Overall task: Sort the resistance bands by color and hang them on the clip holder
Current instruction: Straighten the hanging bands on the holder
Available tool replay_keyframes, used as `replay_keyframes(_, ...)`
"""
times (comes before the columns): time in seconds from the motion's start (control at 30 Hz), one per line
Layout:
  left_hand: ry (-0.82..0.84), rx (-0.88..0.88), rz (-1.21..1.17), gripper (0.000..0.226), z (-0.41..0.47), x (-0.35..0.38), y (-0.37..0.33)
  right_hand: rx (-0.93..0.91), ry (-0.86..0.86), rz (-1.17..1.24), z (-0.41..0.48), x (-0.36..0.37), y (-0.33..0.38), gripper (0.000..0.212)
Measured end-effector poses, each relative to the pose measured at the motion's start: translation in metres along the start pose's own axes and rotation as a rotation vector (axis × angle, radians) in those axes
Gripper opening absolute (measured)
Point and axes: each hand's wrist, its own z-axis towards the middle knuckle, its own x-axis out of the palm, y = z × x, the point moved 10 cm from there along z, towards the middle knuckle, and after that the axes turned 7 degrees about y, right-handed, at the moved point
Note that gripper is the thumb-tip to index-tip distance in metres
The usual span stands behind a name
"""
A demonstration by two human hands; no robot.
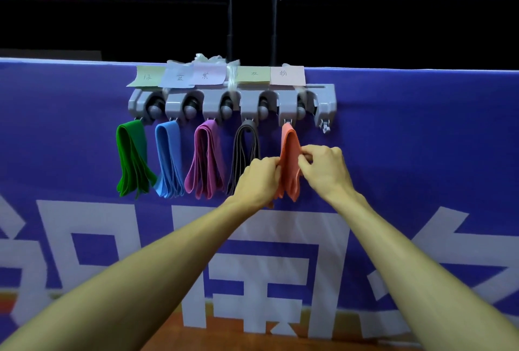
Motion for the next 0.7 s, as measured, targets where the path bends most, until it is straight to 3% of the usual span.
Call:
replay_keyframes(0.17,0.108,-0.027,-0.010,0.031,-0.016,-0.002,0.001,-0.011,0.035,0.035,-0.009,0.005,0.004,0.019)
replay_keyframes(0.33,0.074,-0.029,-0.051,0.027,-0.040,-0.048,0.004,-0.033,-0.105,-0.103,-0.024,-0.025,0.026,0.019)
replay_keyframes(0.47,-0.038,-0.034,-0.132,0.020,-0.053,-0.102,0.021,-0.174,-0.172,-0.119,-0.028,-0.029,0.072,0.018)
replay_keyframes(0.6,-0.282,0.008,-0.080,0.015,-0.061,-0.163,0.054,-0.270,-0.132,-0.013,-0.020,-0.004,0.121,0.012)
replay_keyframes(0.7,-0.349,0.067,-0.061,0.016,-0.063,-0.182,0.081,-0.227,-0.038,0.051,-0.005,0.026,0.146,0.014)
